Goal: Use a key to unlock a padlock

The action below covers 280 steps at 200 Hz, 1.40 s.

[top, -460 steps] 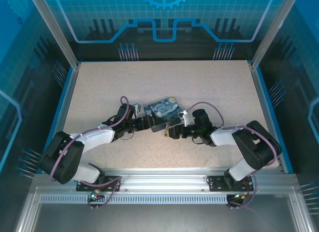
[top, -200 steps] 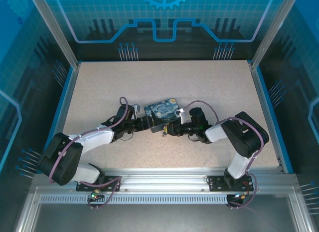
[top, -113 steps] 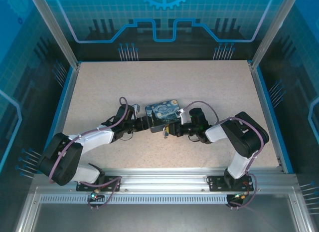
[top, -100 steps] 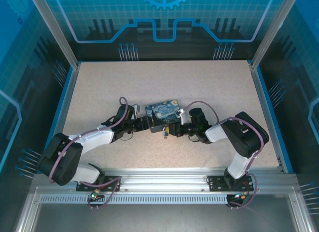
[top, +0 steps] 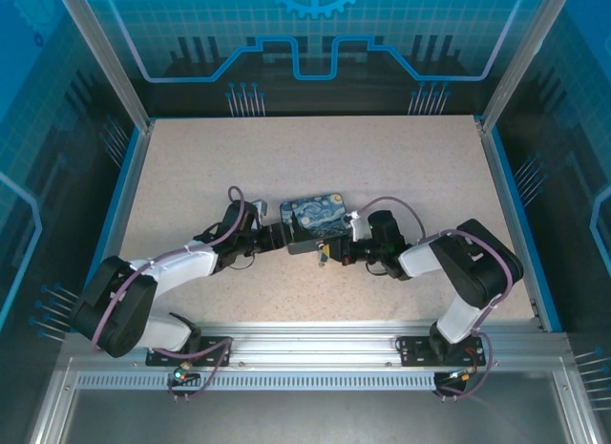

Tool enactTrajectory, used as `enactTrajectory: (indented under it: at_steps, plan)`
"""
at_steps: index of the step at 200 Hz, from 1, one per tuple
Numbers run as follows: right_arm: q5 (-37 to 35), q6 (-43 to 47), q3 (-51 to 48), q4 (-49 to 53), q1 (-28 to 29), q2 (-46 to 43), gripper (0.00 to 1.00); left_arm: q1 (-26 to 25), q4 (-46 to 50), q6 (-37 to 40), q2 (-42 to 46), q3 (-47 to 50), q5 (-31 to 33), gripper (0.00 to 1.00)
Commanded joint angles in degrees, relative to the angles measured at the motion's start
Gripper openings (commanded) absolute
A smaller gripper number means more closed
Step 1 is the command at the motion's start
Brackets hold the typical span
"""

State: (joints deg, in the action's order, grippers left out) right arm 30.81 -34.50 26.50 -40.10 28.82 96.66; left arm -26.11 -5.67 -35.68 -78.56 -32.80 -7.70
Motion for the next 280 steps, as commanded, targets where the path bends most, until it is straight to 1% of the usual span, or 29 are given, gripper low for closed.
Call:
enactTrajectory:
  at_steps: [1,43,89,104,138,165,208,251,264,280]
  plan:
    - [-1.3,-1.2,-0.8,-0.7,-0.5,-1.6,0.02,-0.6,4.3,0.4,0.2,1.8,2.0,0.73]
    - [-5.1,-7.8,-2.1,-6.5,0.2,-2.3,0.0,-2.7,4.3,-0.4,0.4,1.8,2.9,0.72]
    - [-11.9,-11.4,-3.7,-7.4,0.7,-5.5,0.0,-4.8,3.9,-1.5,0.6,1.8,3.7,0.73]
    - [-12.7,-12.4,-3.4,-7.2,0.6,-5.8,0.0,-5.2,3.8,-1.6,0.7,1.7,3.7,0.73]
    - [-13.2,-14.8,-1.6,-7.5,0.7,-3.4,0.0,-6.4,3.8,-1.8,0.5,1.2,4.0,0.73]
    - [-14.8,-17.5,-1.8,-11.6,0.4,-0.6,0.0,-6.7,3.2,-2.0,0.0,1.4,4.2,0.73]
    - [-18.2,-17.4,-1.3,-13.2,0.0,0.8,0.0,-6.6,1.6,-2.2,-0.9,2.0,3.7,0.74]
    - [-18.4,-17.5,-1.8,-13.6,-1.6,0.3,0.0,-6.4,1.3,-2.0,-1.0,2.3,4.4,0.75]
    - [-18.5,-16.6,-2.4,-12.3,-1.9,-0.8,0.0,-5.8,1.4,-1.8,-1.0,2.5,4.4,0.75]
    - [-19.4,-13.9,-2.9,-7.5,-2.0,-3.9,0.0,-4.4,1.1,-1.7,-0.9,2.8,3.8,0.76]
